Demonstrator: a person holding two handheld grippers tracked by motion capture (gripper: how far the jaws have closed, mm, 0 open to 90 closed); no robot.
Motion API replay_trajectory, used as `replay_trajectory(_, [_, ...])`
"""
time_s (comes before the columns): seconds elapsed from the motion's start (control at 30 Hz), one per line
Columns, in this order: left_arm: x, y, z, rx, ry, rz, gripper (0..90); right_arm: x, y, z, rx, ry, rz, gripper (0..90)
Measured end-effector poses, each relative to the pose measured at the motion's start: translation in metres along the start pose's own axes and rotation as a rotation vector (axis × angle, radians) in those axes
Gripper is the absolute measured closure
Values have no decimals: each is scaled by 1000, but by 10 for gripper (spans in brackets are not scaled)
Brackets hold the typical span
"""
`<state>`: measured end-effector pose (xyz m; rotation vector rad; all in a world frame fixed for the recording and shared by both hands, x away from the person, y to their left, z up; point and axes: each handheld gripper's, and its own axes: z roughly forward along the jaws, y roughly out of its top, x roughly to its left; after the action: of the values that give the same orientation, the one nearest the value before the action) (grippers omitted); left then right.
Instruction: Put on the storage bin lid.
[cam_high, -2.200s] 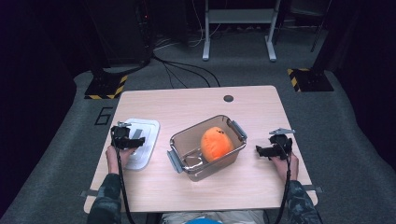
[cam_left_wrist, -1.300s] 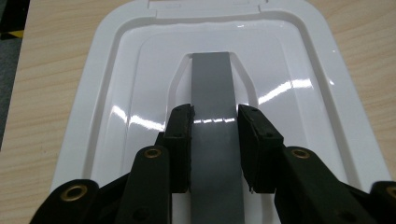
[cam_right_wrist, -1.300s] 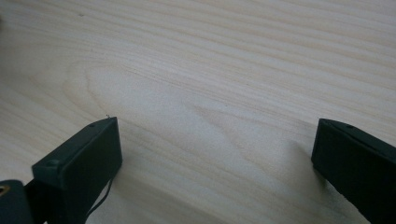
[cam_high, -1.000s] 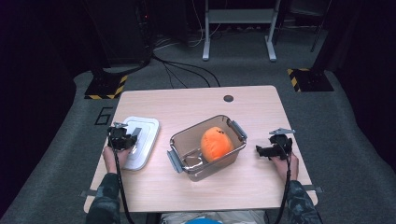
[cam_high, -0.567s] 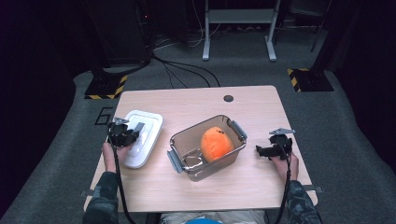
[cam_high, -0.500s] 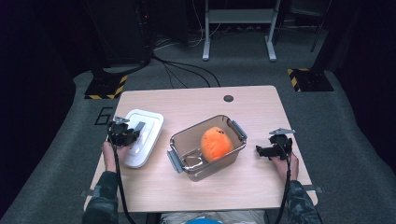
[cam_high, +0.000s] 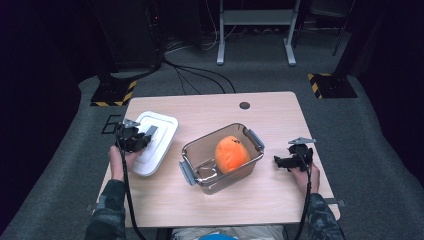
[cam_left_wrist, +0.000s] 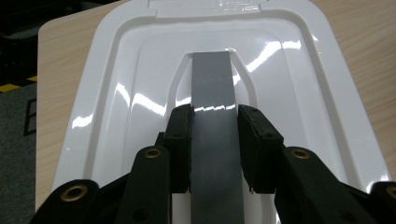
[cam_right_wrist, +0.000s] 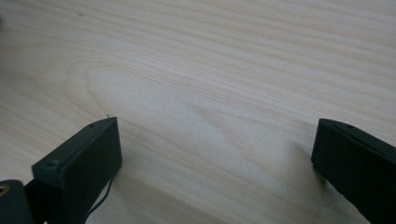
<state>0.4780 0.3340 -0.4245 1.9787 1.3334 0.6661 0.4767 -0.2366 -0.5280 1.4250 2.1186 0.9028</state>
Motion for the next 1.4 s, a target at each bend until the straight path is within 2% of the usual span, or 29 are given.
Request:
replay_trajectory(0.37, [-3, 19, -11, -5, -12, 43, 666, 0, 0, 0, 0, 1, 0, 10])
replay_trajectory(0.43, [-4, 23, -12, -20, -16, 37, 666, 0, 0, 0, 0, 2, 1, 11])
replay_trajectory(0.83, [-8, 42, -22, -22, -44, 66, 666, 0, 0, 0, 0, 3, 0, 11])
replay_trajectory(0.9, [-10, 47, -25, -34, -50, 67, 666, 0, 0, 0, 0, 2, 0, 11])
replay_trajectory(1.1, [-17, 64, -34, -45, -76, 107, 666, 0, 0, 0, 0, 2, 0, 11])
replay_trajectory(1.17, [-21, 68, -36, -55, -90, 103, 666, 0, 0, 0, 0, 2, 0, 11])
replay_trajectory(1.33, [-31, 78, -41, -68, -123, 132, 665, 0, 0, 0, 0, 2, 0, 11])
replay_trajectory(1.4, [-35, 81, -43, -73, -139, 132, 665, 0, 0, 0, 0, 2, 0, 11])
